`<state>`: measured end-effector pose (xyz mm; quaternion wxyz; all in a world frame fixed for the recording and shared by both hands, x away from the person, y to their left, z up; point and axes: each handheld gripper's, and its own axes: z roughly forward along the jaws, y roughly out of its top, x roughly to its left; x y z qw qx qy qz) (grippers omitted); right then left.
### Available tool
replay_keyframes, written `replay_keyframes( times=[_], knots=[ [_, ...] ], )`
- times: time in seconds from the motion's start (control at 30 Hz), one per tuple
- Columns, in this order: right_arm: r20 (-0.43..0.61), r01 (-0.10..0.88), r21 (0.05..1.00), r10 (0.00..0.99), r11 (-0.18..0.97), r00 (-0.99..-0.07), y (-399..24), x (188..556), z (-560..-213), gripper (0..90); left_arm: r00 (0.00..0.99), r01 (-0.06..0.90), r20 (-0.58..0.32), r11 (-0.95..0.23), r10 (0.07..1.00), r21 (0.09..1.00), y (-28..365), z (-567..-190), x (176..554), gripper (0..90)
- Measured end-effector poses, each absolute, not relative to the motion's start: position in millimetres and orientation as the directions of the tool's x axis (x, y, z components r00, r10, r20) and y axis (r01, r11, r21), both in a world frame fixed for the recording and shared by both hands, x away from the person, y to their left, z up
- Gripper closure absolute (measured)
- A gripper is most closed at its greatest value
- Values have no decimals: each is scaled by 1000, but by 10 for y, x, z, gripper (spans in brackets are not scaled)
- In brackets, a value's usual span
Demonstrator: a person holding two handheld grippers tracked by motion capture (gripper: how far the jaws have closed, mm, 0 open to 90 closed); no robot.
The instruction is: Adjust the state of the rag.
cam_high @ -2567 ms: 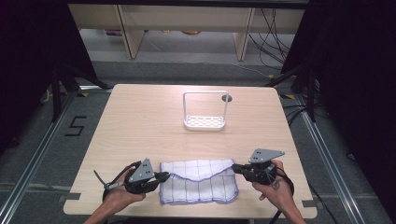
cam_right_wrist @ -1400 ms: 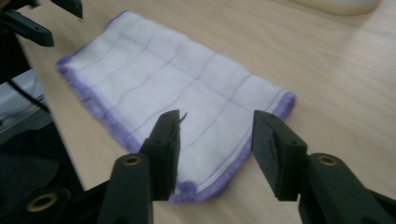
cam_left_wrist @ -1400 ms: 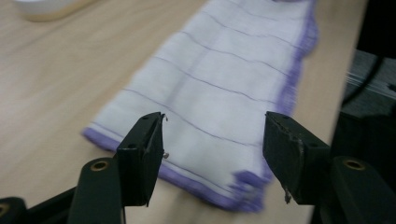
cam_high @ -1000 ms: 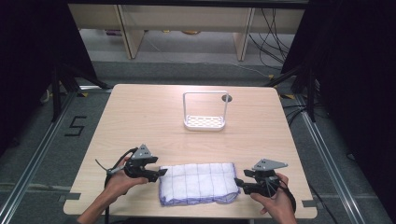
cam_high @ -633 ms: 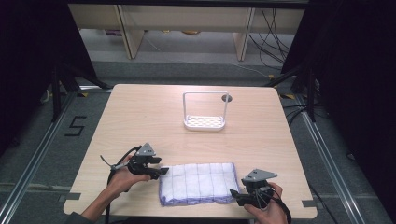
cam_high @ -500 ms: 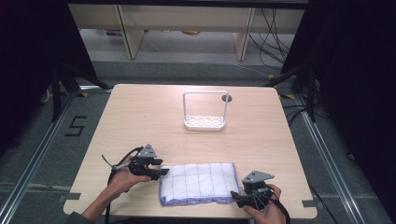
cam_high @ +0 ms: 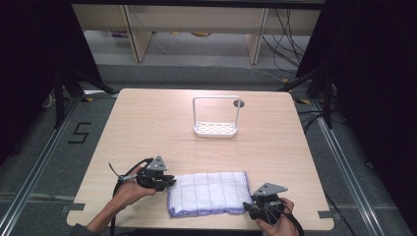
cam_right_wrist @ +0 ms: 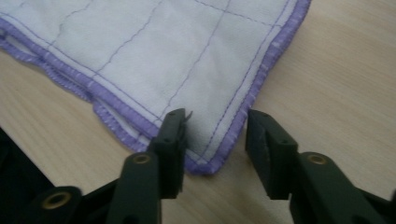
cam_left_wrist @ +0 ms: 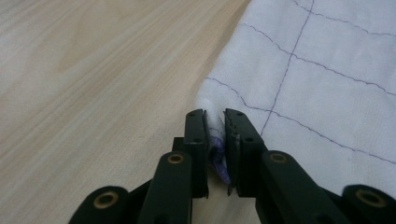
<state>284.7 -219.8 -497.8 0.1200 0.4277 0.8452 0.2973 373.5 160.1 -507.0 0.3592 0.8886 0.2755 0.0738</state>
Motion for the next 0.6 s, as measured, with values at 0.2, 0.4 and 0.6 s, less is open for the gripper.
replay_keyframes(
  times=[0.2, 0.4, 0.6],
  knots=[
    [82, 640, 630, 781, 441, -619, -2214, 2851, -5011, 740, 850, 406, -39, -606, 525, 684, 1597, -5069, 3700, 831],
    [130, 637, 635, 752, 438, -647, -2241, 2921, -5012, 831, 850, 393, -22, -606, 527, 692, 1599, -5074, 3674, 838],
    [117, 629, 625, 741, 463, -662, -2289, 3134, -4981, 844, 829, 420, -39, -575, 558, 702, 1638, -5094, 3578, 839]
  ],
)
